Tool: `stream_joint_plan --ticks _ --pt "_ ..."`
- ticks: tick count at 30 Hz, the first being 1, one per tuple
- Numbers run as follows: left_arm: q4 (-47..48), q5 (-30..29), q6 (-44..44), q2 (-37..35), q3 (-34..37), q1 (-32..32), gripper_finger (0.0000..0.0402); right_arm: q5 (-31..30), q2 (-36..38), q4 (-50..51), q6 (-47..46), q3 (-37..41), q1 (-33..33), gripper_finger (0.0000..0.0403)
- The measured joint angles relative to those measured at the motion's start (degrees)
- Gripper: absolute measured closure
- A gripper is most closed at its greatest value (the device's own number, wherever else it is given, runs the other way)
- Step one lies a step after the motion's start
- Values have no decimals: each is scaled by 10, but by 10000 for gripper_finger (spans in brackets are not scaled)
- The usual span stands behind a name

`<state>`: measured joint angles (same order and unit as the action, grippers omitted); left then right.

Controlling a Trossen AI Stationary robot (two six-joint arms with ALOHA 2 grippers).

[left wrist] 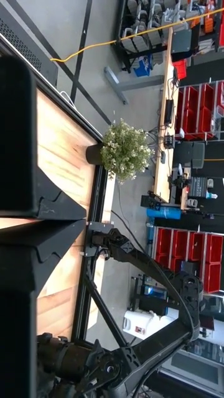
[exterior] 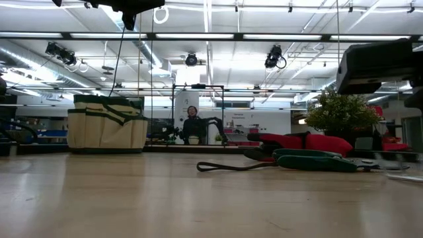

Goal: Pick & Place Garden tools in Gardening bag
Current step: Put the brown hand rake into the gardening bag

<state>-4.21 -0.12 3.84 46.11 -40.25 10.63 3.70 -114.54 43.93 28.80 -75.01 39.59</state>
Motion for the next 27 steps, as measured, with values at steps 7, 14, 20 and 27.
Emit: stream_joint_plan --ticks 7,14,20,27 --pt "0 0 0 0 0 0 398 0 1 -1 0 1 0 325" --pt "0 0 0 0 0 0 397 -1 16 -15 -10 3 0 330" --pt "-1 0 3 0 0 0 395 -25 46 -26 -81 3 -2 331" --pt "-1 0 4 0 0 0 397 -63 99 -34 -171 3 -22 331"
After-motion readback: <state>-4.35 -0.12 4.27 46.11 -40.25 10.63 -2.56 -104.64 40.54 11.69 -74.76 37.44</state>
